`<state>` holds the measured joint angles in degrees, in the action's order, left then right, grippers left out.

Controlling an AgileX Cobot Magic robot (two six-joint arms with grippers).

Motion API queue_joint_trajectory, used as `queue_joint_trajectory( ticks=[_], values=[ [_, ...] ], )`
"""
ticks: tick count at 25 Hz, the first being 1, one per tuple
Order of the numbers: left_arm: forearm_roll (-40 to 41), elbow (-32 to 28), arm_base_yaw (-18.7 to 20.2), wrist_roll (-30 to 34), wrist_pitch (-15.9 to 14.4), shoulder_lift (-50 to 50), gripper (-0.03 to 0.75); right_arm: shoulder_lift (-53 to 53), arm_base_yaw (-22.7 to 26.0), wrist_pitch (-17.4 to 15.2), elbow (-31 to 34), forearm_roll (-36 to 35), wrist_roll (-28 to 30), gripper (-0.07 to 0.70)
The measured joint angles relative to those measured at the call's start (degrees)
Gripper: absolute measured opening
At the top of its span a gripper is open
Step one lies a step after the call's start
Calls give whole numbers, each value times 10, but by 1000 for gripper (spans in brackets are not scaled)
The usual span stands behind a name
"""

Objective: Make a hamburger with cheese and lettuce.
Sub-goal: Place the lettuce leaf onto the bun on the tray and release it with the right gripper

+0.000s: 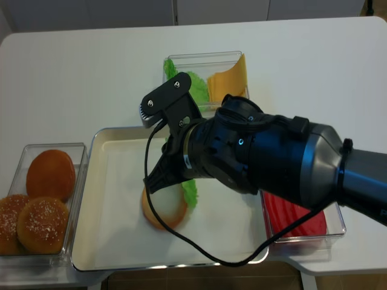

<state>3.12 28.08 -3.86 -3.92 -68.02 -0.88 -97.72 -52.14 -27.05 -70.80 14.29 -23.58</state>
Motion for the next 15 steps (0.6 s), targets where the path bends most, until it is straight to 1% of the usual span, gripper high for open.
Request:
queue_joint_trajectory(
  ticks=[4, 15],
  values=[
    [0, 0, 0, 0, 0, 0, 362, 0, 0, 7, 0, -17, 0, 31],
    [0, 0, 0, 0, 0, 0, 362, 0, 0, 13, 0, -58, 0, 31]
  ],
)
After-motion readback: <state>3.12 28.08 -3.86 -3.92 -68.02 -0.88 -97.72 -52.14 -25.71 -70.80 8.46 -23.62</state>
